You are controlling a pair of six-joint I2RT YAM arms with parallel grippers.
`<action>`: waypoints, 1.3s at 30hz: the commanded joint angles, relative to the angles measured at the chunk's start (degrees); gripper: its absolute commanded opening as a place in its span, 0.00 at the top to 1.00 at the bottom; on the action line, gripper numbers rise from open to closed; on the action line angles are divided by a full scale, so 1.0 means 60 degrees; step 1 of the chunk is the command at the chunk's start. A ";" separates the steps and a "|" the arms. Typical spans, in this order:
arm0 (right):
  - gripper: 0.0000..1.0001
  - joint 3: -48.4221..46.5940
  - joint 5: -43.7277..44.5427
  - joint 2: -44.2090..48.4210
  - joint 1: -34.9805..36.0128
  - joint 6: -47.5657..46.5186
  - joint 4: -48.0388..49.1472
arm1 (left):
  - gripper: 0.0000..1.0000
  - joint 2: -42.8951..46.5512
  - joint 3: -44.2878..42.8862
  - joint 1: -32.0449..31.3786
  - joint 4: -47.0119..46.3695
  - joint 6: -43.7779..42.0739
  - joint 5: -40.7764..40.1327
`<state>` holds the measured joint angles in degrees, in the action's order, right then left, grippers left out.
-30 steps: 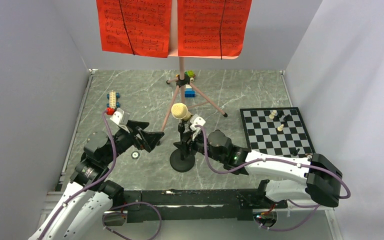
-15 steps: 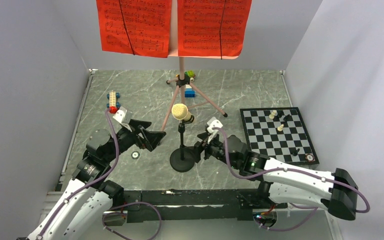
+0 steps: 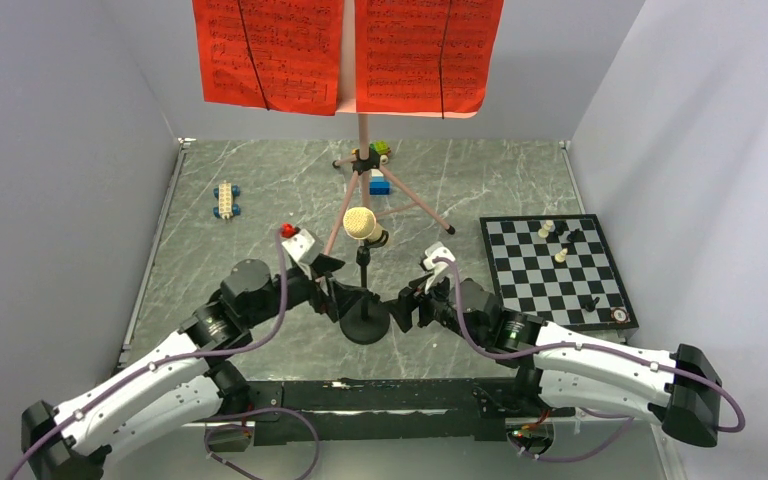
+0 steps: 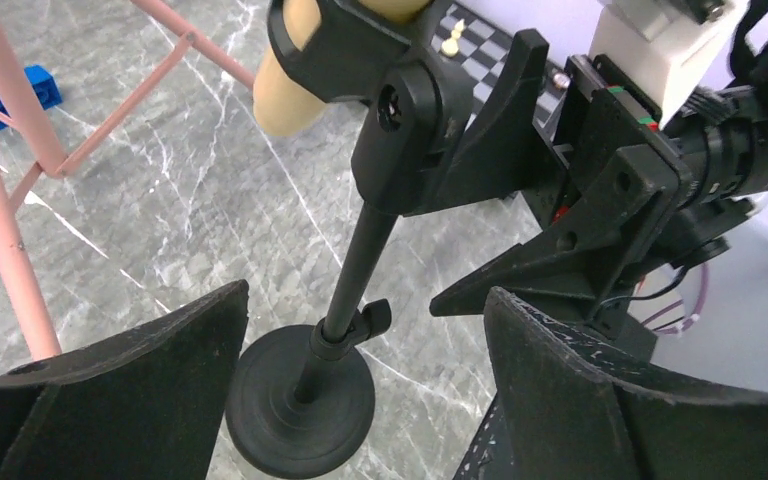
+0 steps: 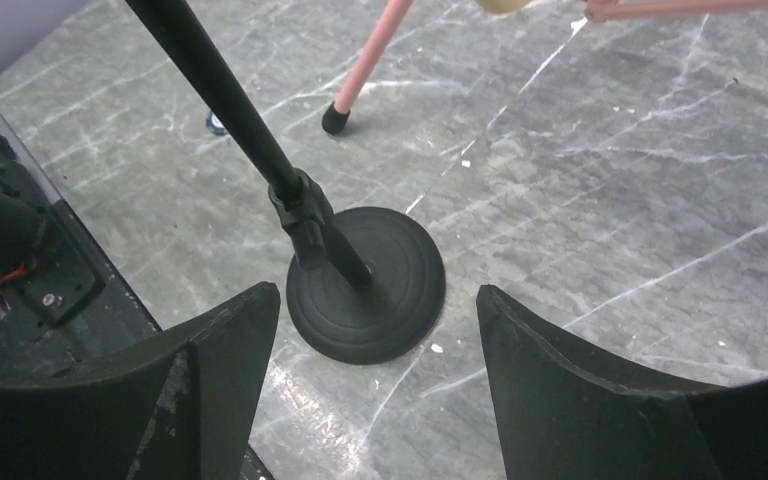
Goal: Pack up the instrument practice props
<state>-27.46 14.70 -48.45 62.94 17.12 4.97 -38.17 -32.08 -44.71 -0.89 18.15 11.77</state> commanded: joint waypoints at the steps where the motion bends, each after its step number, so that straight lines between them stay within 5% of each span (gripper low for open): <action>1: 0.24 -0.0286 0.0291 -0.0216 0.0013 0.0229 -0.0065 | 0.11 -0.0680 -0.0202 -0.0647 -0.0896 -0.0948 -0.1466; 10: 0.25 -0.0397 0.0280 -0.0011 0.0013 0.0521 -0.0367 | 0.33 -0.1152 0.0027 -0.0766 -0.2284 -0.1751 -0.1932; 20: 0.25 -0.0516 0.0221 -0.0193 -0.0001 0.0500 -0.0364 | 0.39 -0.1745 -0.0116 -0.1038 -0.2489 -0.2657 -0.1921; 32: 0.26 -0.0786 -0.0103 -0.0488 -0.0016 0.0592 -0.0447 | 0.70 -0.1959 -0.0243 -0.1235 -0.2550 -0.2854 -0.1932; 39: 0.25 -0.0725 -0.0303 -0.0547 -0.0016 0.0566 -0.0368 | 0.55 -0.1798 -0.0184 -0.1310 -0.2579 -0.2735 -0.1932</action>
<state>-29.87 14.09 -51.68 62.94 19.99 2.57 -50.09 -31.75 -52.27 -13.52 2.11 1.08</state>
